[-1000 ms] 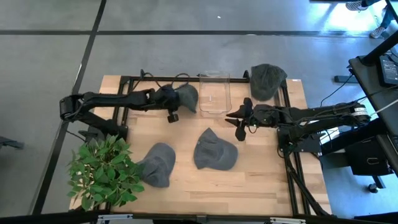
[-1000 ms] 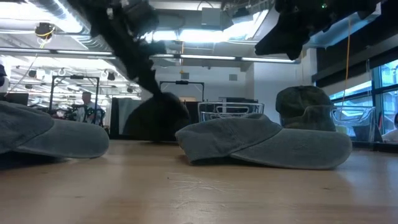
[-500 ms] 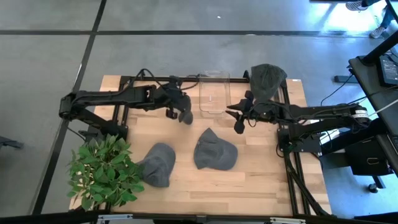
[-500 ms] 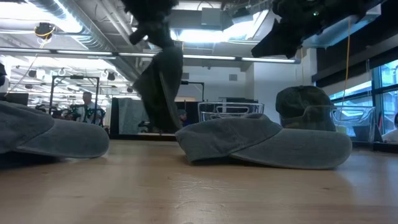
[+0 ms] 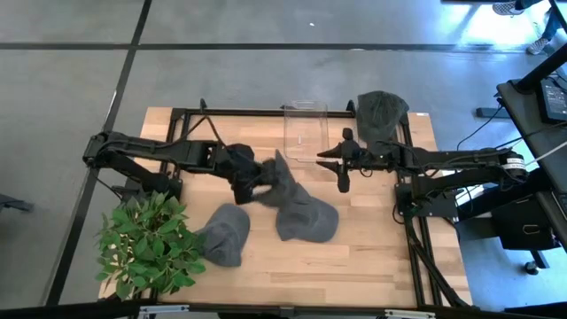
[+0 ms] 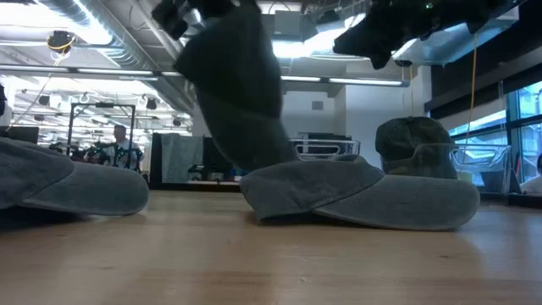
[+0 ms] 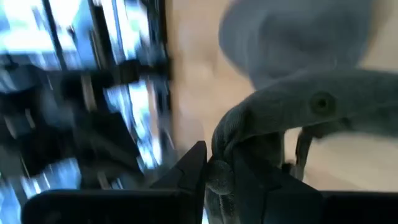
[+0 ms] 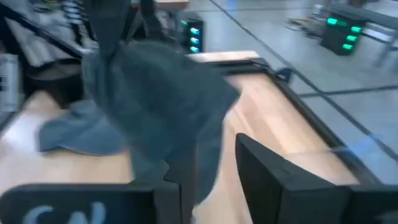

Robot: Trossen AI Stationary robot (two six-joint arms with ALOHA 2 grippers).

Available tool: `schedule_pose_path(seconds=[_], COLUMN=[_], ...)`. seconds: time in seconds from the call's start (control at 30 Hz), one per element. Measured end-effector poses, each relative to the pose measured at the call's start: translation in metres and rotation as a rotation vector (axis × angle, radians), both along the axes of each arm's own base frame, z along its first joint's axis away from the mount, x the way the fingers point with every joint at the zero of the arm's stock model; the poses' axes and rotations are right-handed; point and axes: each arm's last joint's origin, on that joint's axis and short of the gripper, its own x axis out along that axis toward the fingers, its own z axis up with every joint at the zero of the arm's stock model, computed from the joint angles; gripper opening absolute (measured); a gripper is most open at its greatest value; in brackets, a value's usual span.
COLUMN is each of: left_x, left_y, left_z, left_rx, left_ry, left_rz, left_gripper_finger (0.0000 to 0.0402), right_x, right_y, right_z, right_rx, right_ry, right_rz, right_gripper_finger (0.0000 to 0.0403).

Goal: Pick & Place hat
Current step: Put the black cap into the right transparent bin

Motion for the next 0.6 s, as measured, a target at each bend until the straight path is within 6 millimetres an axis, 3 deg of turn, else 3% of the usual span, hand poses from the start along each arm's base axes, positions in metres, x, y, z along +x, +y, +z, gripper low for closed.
schedule_pose_path(seconds=[0.2, 0.37, 0.6], left_x=[0.001, 0.001, 0.001], left_y=[-0.017, -0.020, -0.020], left_z=[0.004, 0.006, 0.006], left_rx=[-0.064, -0.085, -0.102], left_ry=[-0.054, -0.076, -0.073], left_rz=[-0.270, -0.379, -0.406], left_gripper_finger=[0.0052, 0.0052, 0.0052], right_x=[0.002, 0.004, 0.018], right_y=[0.005, 0.006, 0.009], right_z=[0.006, 0.013, 0.016], right_rx=[0.024, -0.108, -0.169], right_ry=[-0.063, -0.142, -0.170], right_rz=[0.162, 0.244, 0.402], right_gripper_finger=[0.0195, 0.0256, 0.0279])
